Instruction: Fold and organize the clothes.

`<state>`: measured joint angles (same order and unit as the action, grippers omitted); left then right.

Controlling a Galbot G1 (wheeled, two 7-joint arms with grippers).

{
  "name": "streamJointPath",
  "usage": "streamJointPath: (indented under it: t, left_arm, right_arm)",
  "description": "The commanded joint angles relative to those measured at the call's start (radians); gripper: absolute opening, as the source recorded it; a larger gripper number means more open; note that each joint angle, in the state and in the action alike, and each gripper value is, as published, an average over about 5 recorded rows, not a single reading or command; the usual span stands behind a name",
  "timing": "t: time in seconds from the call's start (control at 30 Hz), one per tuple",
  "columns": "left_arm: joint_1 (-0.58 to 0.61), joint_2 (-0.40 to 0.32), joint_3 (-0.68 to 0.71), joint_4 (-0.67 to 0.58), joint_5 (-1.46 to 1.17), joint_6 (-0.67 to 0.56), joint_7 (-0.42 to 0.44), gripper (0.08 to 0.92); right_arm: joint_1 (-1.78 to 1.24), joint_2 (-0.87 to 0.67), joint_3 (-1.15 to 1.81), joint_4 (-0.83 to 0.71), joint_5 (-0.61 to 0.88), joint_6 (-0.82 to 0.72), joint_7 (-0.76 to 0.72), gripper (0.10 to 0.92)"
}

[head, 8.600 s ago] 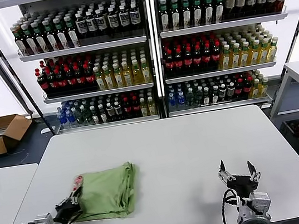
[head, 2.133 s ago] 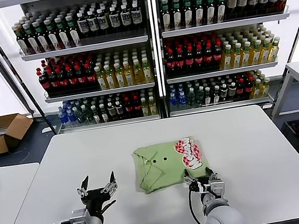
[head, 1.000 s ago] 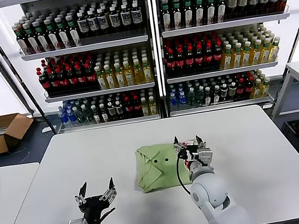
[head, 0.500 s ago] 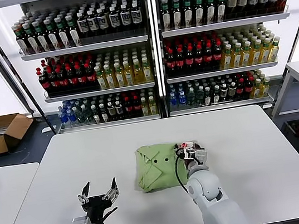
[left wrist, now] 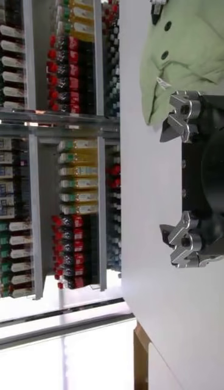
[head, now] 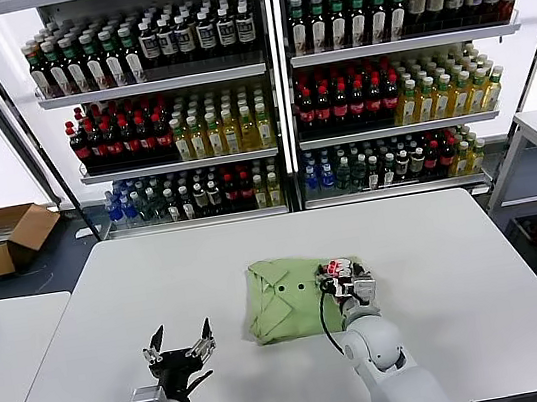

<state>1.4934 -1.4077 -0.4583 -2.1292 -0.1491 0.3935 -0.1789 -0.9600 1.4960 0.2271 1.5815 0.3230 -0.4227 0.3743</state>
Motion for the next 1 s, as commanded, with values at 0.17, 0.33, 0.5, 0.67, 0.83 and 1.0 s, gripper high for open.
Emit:
streamJointPath:
  t: [0.17,0.33,0.5,0.67,0.83,1.0]
  left_arm:
    - [0.018,-0.013,-0.013,-0.017,-0.003,-0.084,-0.007,0.823]
    - [0.021,-0.034,-0.026,-0.015,0.0,-0.148,-0.005,0.823]
    - [0.005,-0.048,-0.033,0.016,0.004,-0.189,-0.008,0.823]
    - [-0.01,-0.051,-0.035,0.016,0.058,-0.193,0.004,0.823]
    - [-0.019,-0.038,-0.044,0.024,0.027,-0.22,0.004,0.823]
    - [-0.014,-0.031,-0.061,0.017,0.015,-0.228,0.01,0.823]
  right_arm:
    - [-0.134,-0.208,0.045,0.358,-0.381,0.144,-0.062,0.823]
    - [-0.374,-0.344,0.141,0.498,-0.265,0.085,-0.076,0.823]
    - [-0.527,-0.307,0.215,0.475,-0.171,0.09,-0.018,0.823]
    - [-0.54,-0.221,0.215,0.48,-0.167,0.087,0.004,0.823]
    - [-0.528,-0.2,0.192,0.495,-0.18,0.071,0.001,0.823]
    - [-0.526,-0.204,0.187,0.491,-0.183,0.072,-0.001,0.823]
